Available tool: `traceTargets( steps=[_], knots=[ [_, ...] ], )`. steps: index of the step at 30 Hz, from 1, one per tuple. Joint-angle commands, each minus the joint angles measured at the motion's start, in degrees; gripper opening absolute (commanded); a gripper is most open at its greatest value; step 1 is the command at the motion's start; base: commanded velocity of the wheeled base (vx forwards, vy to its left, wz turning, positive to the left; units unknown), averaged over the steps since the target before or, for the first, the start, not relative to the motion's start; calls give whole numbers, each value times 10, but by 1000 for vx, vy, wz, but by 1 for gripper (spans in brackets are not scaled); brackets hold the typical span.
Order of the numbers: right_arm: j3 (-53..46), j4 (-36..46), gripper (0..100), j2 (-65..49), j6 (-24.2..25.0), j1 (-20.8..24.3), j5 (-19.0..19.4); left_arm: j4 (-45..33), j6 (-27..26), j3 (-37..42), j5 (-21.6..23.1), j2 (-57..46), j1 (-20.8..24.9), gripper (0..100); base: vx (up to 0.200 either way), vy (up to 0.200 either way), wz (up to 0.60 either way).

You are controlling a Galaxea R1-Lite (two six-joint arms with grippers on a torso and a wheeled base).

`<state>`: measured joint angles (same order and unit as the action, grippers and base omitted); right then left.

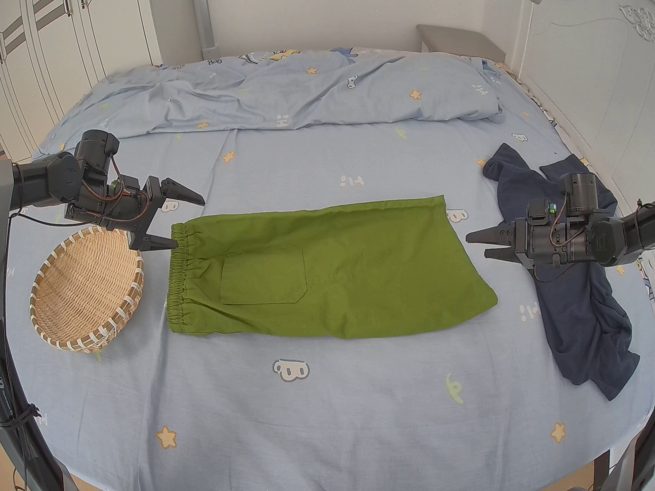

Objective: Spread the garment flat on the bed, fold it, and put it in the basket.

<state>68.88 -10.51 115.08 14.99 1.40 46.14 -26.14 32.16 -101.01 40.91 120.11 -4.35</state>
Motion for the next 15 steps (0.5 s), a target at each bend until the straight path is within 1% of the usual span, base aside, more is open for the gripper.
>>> traceTargets(
  steps=[1, 4, 7, 8, 11, 13, 15],
  knots=[
    [-57, -36, 100, -54, 10, -1, 10, 36, 24, 7, -13, 6, 6, 100, 0, 0, 0],
    [-58, -36, 100, -57, 14, -4, 10, 43, 33, 9, -49, 9, 5, 100, 0, 0, 0],
    [-58, -35, 100, -58, 16, -12, 11, 33, 29, 31, -55, 2, 0, 100, 0, 0, 0],
    [-57, -36, 100, -58, 17, -13, 11, 36, 26, 55, -54, -8, 0, 100, 0, 0, 0],
    [-57, -36, 100, -58, 17, -13, 11, 41, 5, 104, -56, -36, 5, 100, 0, 0, 0],
    [-57, -36, 100, -58, 17, -11, 11, 41, -25, 142, -58, -43, 7, 100, 0, 0, 0],
    [-58, -36, 100, -58, 17, -11, 11, 43, -38, 155, -59, -49, 6, 100, 0, 0, 0]
  ],
)
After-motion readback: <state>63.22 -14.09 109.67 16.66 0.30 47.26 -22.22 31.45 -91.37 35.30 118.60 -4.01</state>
